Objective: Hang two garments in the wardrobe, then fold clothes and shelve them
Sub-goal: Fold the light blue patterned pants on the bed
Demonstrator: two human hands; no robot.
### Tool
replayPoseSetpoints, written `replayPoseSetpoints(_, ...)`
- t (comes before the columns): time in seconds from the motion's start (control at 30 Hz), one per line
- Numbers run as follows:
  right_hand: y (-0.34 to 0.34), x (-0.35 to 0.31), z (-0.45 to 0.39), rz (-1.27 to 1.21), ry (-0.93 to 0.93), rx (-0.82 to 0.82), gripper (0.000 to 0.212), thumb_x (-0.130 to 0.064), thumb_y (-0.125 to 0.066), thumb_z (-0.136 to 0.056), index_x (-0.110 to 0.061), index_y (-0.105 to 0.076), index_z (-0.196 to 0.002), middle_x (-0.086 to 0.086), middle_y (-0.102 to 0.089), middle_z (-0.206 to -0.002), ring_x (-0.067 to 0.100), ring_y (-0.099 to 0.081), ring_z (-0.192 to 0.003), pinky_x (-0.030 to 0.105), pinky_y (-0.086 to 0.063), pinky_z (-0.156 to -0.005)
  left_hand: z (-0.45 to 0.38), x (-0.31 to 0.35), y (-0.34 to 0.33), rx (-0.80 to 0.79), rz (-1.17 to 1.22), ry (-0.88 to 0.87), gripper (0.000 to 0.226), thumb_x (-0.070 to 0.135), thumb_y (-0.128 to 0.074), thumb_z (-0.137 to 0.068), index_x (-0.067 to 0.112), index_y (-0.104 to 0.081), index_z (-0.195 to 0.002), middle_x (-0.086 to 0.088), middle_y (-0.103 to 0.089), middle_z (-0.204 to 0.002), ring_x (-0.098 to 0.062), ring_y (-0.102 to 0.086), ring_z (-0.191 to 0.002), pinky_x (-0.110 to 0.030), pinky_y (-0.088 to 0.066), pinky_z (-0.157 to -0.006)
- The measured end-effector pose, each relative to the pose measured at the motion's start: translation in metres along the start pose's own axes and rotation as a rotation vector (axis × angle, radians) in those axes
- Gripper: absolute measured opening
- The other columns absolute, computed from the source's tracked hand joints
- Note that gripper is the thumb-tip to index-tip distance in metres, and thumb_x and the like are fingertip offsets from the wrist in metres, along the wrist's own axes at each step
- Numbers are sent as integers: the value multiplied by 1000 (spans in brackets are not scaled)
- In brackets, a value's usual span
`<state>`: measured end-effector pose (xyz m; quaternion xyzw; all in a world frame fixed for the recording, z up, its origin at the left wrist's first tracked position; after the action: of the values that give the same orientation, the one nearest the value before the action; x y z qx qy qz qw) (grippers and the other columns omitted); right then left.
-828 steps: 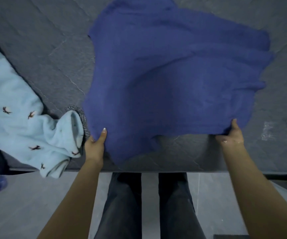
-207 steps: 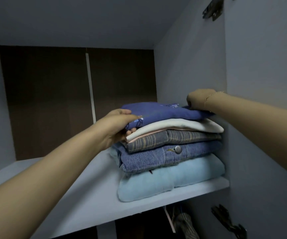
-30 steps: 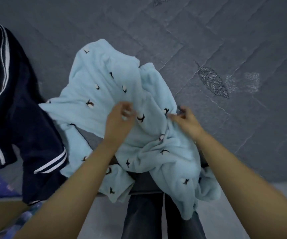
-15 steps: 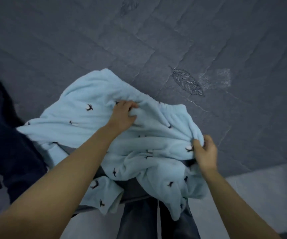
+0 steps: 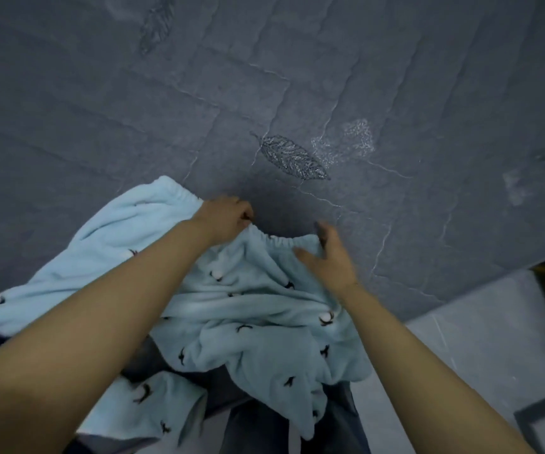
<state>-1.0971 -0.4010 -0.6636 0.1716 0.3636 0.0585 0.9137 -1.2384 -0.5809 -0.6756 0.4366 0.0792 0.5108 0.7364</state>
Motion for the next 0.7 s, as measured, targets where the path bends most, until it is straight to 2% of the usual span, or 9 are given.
replayPoseSetpoints(0.07,-1,-6,-15,188,-79,-54,47,-32,-65,-91,-12,-49,-131,-4,-54,-112,14,-53,-105,29,-43,-94,-6,-6,-3,-139,-145,-52,33,40,-44,-100,25,-51,-129,-1,-51,-133,-23,-42,-124,-37,-31,-100)
replayPoseSetpoints(0.13,1,-6,-18,247,-108,-116,18,-31,-62,-93,-13,-61,-87,-6,-60,-85,10,-57,-77,28,-49,-77,-6,-10,-4,-222,-197,-52,36,49,-44,-98,29,-51,-127,1,-53,-130,-20,-43,-122,-37,-25,-101)
replayPoseSetpoints(0.2,10,-2,-15,51,-43,-54,28,-26,-66,-91,-15,-56,-68,-7,-55,-66,3,-49,-60,15,-44,-57,-5,-10,-5,-318,-274,-13,43,55,-36,-98,29,-53,-128,1,-51,-132,-20,-39,-126,-39,-21,-103)
replayPoseSetpoints(0.33,52,1,-2,-309,137,162,12,-15,-69,-90,-12,-62,-80,-3,-54,-70,-7,-47,-57,7,-41,-57,2,-4,-3,-421,-268,62,62,68,-22,-94,30,-54,-131,1,-43,-139,-20,-28,-135,-45,-11,-113)
replayPoseSetpoints(0.4,74,6,-3,-371,156,186,13,-13,-67,-91,-21,-61,-82,-5,-58,-75,-9,-50,-62,9,-45,-62,5,1,2,-403,-153,84,61,70,-27,-92,32,-51,-132,7,-48,-139,-15,-31,-138,-43,-7,-116)
replayPoseSetpoints(0.47,102,13,-8,-400,159,172,7,-15,-67,-91,-21,-63,-88,-5,-62,-82,-4,-54,-72,13,-47,-68,-4,19,12,-356,-63,93,49,68,-36,-91,31,-57,-116,11,-58,-121,-14,-44,-130,-34,-15,-112)
replayPoseSetpoints(0.53,131,22,-18,-415,141,167,6,-16,-67,-91,-16,-64,-96,-5,-64,-88,2,-57,-80,16,-48,-75,-18,45,28,-260,-29,83,42,62,-44,-91,24,-58,-99,7,-62,-102,-22,-56,-114,-27,-29,-95)
replayPoseSetpoints(0.6,171,28,-32,-458,125,173,10,-16,-67,-91,-12,-64,-99,-3,-64,-90,5,-57,-82,18,-49,-78,-43,83,48,-95,-23,93,46,59,-46,-92,19,-59,-111,-4,-67,-102,-31,-58,-107,-30,-37,-88)
replayPoseSetpoints(0.7,243,37,-54,-487,104,198,10,-17,-68,-90,-11,-65,-97,-4,-64,-84,3,-56,-76,17,-48,-73,-95,156,79,146,12,102,39,53,-48,-94,16,-56,-105,-1,-57,-69,-33,-58,-90,-33,-33,-79)
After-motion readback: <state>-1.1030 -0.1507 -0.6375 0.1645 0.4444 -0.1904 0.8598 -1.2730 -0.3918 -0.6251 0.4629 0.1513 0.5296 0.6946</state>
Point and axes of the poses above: each hand's wrist, its own z-axis away from the middle knuckle, its own y-axis out of the back of the hand, x = y × z, the point moved 3 cm from there along -z, towards the middle knuckle
